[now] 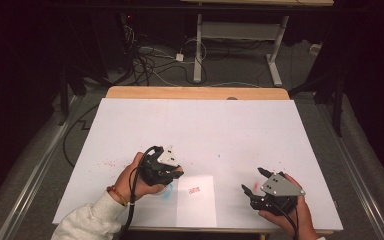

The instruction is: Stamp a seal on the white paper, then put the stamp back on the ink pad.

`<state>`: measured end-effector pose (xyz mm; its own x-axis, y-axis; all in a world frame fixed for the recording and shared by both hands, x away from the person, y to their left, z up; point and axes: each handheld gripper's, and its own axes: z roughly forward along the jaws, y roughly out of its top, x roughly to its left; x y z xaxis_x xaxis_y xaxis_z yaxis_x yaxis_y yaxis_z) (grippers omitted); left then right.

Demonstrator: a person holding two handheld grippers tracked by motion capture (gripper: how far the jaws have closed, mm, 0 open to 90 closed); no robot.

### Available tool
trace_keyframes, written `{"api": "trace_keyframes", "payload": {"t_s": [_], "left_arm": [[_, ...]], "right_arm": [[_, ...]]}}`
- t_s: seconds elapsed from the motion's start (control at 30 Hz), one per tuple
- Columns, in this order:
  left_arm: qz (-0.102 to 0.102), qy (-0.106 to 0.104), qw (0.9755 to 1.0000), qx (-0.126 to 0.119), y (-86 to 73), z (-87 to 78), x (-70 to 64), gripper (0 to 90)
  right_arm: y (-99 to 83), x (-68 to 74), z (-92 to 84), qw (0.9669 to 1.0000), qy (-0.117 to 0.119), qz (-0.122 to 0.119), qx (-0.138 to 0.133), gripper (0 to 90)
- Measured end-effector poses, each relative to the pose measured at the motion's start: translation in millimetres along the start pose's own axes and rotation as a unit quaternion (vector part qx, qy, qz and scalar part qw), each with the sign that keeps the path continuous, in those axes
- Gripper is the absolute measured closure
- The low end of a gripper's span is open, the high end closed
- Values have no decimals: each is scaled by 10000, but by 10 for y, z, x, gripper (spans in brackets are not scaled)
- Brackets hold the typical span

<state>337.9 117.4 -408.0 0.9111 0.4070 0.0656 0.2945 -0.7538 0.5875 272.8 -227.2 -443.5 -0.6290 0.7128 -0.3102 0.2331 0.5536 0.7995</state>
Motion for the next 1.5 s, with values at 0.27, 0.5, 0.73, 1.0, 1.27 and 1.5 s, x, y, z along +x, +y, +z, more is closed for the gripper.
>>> {"api": "trace_keyframes", "payload": {"t_s": [0.27, 0.5, 0.73, 1.0, 1.27, 1.5], "left_arm": [[-79, 72, 9999, 17, -75, -71, 34, 736], [-197, 145, 9997, 79, -163, -130, 81, 736], [-303, 129, 9992, 246, -251, -137, 151, 735], [-457, 167, 9980, 414, -364, -76, 213, 734], [-456, 182, 9968, 632, -461, 2, 258, 733], [-488, 168, 9960, 727, -489, 46, 295, 728]], "right_arm": [[25, 14, 27, 10000, 61, -7, -6, 295], [42, 23, 58, 9999, 120, -64, -11, 296], [18, 17, 38, 9999, 108, -61, 12, 295], [24, 42, 23, 9999, 114, -102, 18, 296], [14, 44, 27, 9999, 129, -105, 40, 297], [18, 53, 25, 9998, 132, -135, 67, 297]]}}
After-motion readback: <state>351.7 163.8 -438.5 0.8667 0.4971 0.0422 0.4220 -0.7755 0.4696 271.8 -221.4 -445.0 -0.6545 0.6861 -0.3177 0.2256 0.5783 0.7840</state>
